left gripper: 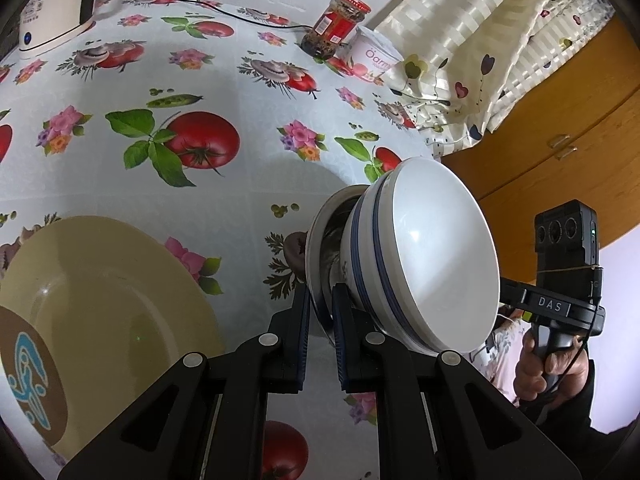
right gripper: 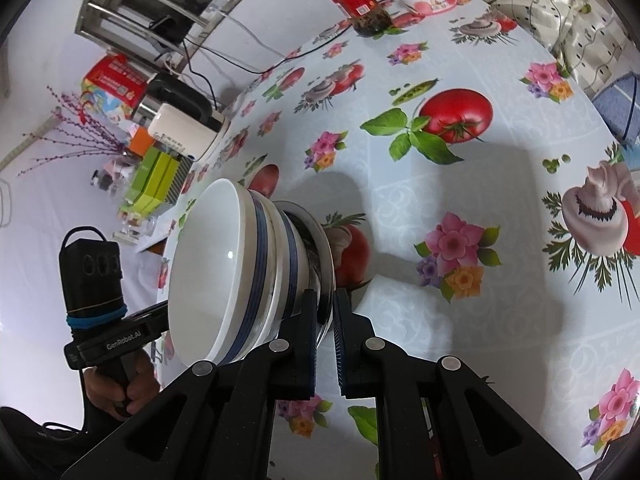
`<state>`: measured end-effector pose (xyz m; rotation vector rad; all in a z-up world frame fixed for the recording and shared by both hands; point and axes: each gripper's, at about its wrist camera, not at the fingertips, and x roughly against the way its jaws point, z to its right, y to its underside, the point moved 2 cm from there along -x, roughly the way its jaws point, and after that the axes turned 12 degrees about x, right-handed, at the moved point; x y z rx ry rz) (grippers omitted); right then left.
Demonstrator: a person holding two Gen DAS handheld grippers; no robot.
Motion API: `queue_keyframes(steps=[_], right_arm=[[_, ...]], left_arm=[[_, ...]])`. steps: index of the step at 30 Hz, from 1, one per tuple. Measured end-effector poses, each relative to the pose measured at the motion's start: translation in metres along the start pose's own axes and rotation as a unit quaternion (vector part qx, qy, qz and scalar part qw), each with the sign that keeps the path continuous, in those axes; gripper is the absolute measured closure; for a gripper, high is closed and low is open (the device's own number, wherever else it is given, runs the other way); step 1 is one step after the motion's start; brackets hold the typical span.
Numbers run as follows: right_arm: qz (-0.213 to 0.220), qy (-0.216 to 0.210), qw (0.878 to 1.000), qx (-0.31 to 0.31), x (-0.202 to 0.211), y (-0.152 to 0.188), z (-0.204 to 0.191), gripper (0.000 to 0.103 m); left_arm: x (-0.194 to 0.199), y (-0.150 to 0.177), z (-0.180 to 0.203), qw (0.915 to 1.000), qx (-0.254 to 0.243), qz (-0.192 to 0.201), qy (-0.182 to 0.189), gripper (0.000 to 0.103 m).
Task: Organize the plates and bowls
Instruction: 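Lift and carry the nested bowls with the left tool over the beige plates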
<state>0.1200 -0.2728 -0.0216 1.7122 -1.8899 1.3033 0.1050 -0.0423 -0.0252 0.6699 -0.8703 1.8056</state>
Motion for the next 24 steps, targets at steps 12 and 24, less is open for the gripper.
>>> queue_keyframes(steps=[12,24], right_arm=[[0.000,-0.006,1.000,0.018,-0.002,-0.007,-0.019,0.094],[-0.007,-0.015,0.999,0.040,-0.012,-0.016,-0.044,0.094]], left_arm=[[0.020,-0.001,-0.003,0.9998,0.004,0.019,-0.008,0.092],[0.042,-0.001,-0.019,0.9987,0.016,0.045,-0.017,0.092]])
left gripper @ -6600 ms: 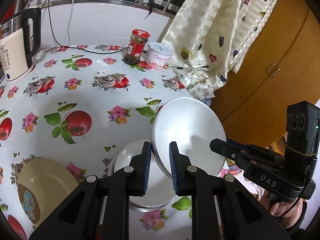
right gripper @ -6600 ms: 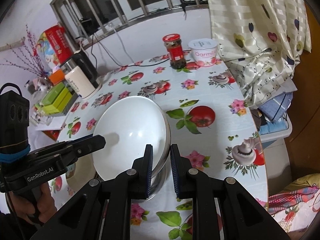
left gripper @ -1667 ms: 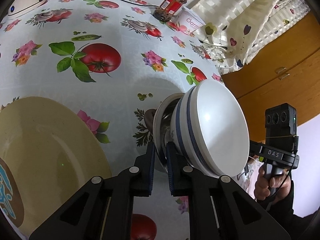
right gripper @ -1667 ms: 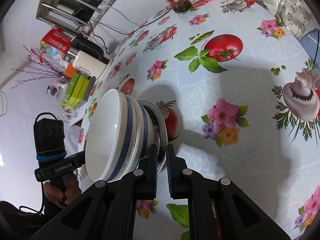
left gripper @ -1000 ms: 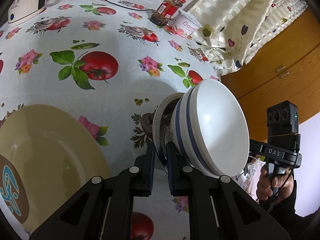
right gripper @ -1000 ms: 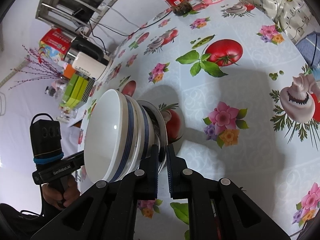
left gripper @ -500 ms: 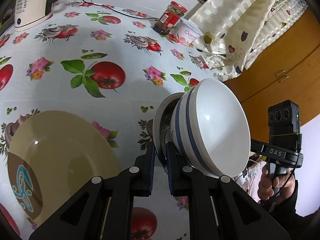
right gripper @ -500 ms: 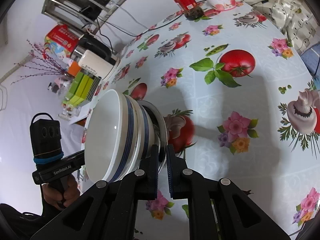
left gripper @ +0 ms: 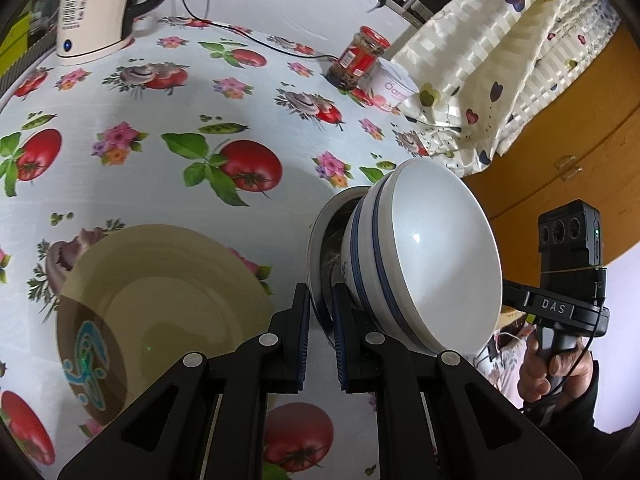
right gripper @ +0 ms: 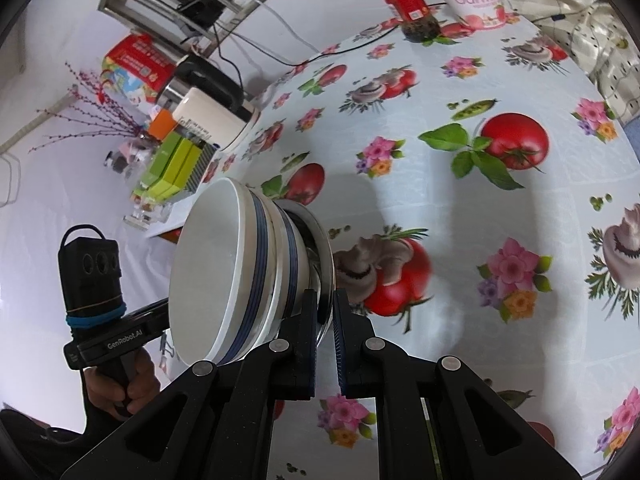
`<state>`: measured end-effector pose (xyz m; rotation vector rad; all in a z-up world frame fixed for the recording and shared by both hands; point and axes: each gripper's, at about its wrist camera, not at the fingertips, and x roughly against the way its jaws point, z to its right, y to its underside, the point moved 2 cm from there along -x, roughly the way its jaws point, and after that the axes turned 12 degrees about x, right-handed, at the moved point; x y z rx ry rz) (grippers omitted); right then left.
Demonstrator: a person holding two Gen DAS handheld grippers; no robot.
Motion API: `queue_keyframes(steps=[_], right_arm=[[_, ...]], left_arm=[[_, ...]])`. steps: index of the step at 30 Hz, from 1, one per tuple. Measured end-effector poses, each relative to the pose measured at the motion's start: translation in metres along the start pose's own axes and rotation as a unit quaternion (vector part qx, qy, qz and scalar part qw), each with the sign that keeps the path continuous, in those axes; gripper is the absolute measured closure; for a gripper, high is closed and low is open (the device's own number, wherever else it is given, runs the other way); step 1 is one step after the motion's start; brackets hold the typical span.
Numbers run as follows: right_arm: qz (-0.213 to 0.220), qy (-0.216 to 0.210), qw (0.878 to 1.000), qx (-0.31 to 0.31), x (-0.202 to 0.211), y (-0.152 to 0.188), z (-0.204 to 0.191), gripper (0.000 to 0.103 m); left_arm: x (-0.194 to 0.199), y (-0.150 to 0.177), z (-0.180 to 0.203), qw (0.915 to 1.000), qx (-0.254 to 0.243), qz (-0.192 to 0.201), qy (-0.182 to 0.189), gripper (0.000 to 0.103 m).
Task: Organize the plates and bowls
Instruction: 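Lift and carry the nested bowls with the left tool over the beige plates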
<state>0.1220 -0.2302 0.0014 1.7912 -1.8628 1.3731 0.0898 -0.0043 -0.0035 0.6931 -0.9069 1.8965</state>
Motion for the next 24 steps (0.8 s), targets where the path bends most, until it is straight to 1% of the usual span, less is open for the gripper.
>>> queue_keyframes(steps=[24], right_arm=[[-0.048,-0.027,0.997,0.050,-0.055,-0.019,-0.052,0.094]], left_arm=[[0.041,0.003,-0.060,0.9970,0.058,0.041,-0.030,0.092]])
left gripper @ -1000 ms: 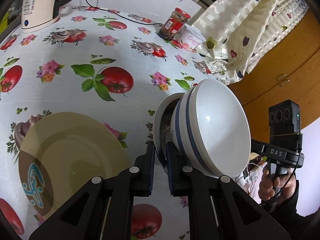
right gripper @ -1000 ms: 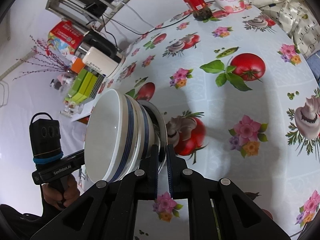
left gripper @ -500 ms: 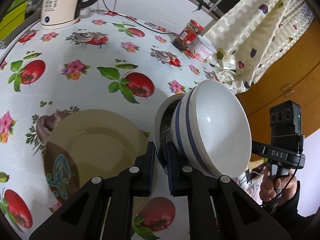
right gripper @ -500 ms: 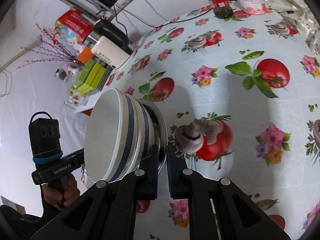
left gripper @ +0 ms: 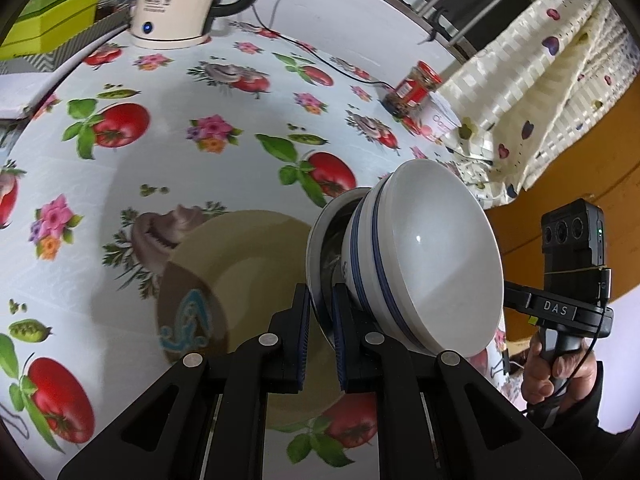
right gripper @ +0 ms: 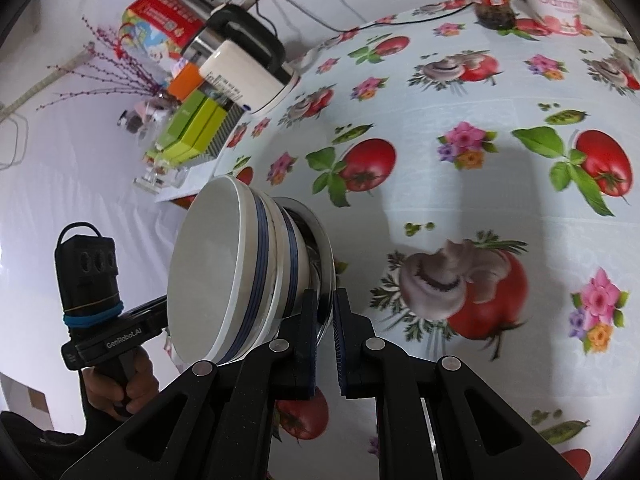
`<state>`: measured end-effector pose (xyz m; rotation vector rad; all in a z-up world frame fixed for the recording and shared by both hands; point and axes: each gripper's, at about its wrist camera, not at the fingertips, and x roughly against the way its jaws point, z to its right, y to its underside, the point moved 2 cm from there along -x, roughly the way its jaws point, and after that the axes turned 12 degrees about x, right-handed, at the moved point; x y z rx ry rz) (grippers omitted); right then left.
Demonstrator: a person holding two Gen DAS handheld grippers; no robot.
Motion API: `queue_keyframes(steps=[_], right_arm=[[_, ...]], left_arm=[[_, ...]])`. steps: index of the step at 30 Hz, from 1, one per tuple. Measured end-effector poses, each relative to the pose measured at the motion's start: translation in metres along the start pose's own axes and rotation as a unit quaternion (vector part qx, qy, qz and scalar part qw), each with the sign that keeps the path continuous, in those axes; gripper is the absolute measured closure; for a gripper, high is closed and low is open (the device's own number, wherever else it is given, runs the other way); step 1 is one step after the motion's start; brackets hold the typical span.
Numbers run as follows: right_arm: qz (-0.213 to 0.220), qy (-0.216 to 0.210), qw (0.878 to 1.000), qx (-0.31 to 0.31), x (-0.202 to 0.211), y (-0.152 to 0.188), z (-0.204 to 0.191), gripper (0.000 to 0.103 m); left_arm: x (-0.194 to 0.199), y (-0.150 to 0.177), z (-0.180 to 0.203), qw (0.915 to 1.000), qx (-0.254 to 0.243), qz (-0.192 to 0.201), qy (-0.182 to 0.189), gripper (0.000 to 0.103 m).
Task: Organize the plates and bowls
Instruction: 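Lift and carry the nested bowls with the left tool over the beige plates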
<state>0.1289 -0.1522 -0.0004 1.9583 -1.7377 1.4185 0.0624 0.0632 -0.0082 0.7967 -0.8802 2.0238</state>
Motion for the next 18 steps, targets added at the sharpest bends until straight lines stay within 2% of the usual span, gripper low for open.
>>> queue_keyframes(steps=[18], right_arm=[[-0.035,-0.013,0.999,0.024,-0.041,-0.014,-0.027,0.094]], left_arm=[[0.018,-0.003,-0.037,0.9991,0.032,0.020,-0.020,0.092]])
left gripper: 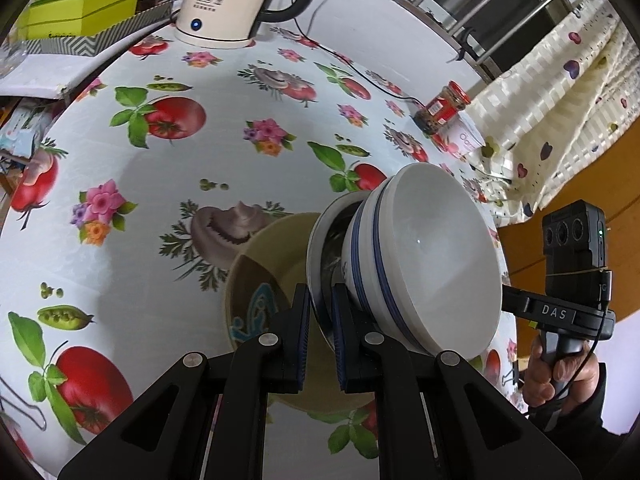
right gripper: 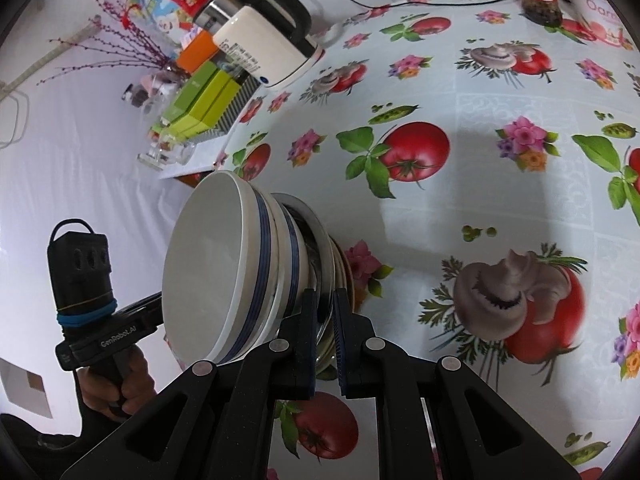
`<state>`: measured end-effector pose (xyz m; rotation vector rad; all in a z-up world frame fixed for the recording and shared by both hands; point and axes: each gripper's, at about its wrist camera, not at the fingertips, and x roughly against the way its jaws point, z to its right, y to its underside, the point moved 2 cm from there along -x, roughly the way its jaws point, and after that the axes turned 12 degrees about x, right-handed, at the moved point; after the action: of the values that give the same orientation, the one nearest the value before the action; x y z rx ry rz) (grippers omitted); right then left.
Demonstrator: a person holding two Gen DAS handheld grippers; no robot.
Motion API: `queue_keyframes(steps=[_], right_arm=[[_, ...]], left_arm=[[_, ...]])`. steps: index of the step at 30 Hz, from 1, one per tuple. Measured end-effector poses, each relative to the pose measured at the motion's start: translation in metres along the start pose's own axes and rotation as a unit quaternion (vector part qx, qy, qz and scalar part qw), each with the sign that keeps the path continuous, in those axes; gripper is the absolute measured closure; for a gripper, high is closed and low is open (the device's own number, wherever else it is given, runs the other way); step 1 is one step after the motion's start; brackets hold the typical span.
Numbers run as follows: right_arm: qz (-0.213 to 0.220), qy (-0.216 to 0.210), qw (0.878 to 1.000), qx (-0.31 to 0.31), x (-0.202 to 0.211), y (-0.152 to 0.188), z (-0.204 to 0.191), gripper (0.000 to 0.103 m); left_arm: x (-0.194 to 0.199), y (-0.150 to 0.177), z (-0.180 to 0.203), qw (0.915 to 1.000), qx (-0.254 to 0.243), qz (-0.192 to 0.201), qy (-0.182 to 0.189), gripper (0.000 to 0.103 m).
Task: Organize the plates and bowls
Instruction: 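Lift and carry the nested bowls with the left tool over the beige plates, then lower the nested bowls onto the beige plate stack and open the left tool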
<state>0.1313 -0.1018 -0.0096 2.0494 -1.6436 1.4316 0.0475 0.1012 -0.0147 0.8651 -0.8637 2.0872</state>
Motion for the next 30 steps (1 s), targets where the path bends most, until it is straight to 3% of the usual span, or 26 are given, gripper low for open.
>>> queue_keyframes(steps=[30], right_arm=[[-0.026,-0.001,0.999,0.025,-0.023,-0.012,-0.015,0.092]], left_arm=[[0.008,0.004,-0.021,0.9994,0.034,0.003,-0.009,0.093]])
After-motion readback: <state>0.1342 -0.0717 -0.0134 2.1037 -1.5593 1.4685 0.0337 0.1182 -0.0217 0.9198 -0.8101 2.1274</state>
